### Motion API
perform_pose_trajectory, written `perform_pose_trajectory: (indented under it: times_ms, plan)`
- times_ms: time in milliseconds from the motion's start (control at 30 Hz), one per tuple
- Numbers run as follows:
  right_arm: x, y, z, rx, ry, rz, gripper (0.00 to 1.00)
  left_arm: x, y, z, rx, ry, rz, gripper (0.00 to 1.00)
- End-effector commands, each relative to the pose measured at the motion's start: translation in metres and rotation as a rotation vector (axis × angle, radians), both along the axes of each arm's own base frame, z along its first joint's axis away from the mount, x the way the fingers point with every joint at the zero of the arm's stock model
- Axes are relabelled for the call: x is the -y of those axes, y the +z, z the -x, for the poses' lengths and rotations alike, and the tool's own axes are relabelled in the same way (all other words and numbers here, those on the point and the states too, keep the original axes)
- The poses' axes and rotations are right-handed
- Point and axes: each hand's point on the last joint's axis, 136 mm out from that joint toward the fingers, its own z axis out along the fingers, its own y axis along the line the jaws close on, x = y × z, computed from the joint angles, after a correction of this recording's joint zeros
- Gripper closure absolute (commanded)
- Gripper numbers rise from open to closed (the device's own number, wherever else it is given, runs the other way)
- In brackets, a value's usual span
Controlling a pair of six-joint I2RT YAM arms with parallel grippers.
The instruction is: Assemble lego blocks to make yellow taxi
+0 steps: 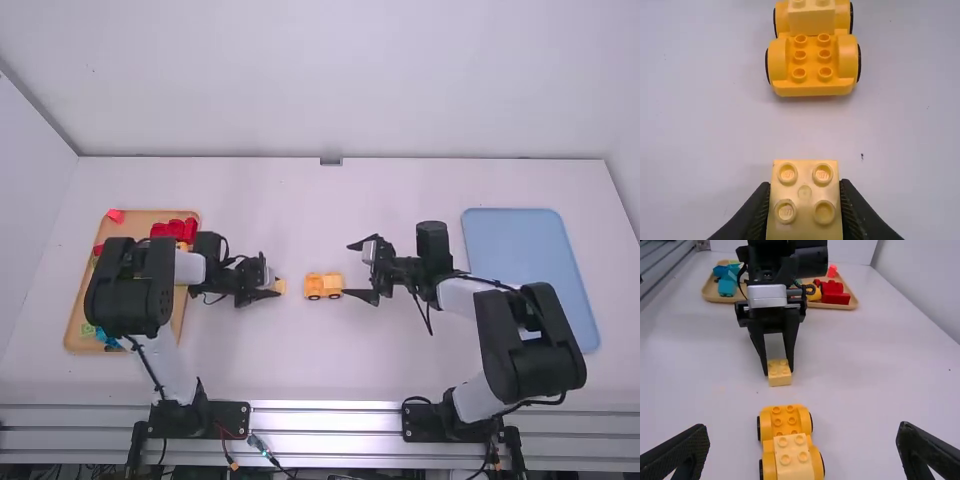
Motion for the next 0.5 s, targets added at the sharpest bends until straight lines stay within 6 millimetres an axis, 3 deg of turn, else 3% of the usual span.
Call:
perform_pose_trajectory:
  times_ms: [0,167,333,467]
  plan:
    - [0.0002,-0.0031,0.0036,-0.016,0.006,-0.003,0.01,0.0028,-0.0072,0.0125,-0.034,-0.006,0.009,0.66]
    - [0.0018,-0.0031,0.0024,-0.016,0.000,-0.003,0.01,0.0025,-0.0086,0.0135,-0.034,-0.005,0.006,0.44]
    - [0.0022,-0.0031,0.0020,-0.015,-0.002,-0.003,0.01,0.0027,-0.0084,0.0133,-0.032,-0.006,0.005,0.51]
    - [0.0020,-0.0031,0.0021,-0.015,-0.001,-0.003,0.01,0.0024,-0.0076,0.0117,-0.030,-0.005,0.006,0.73]
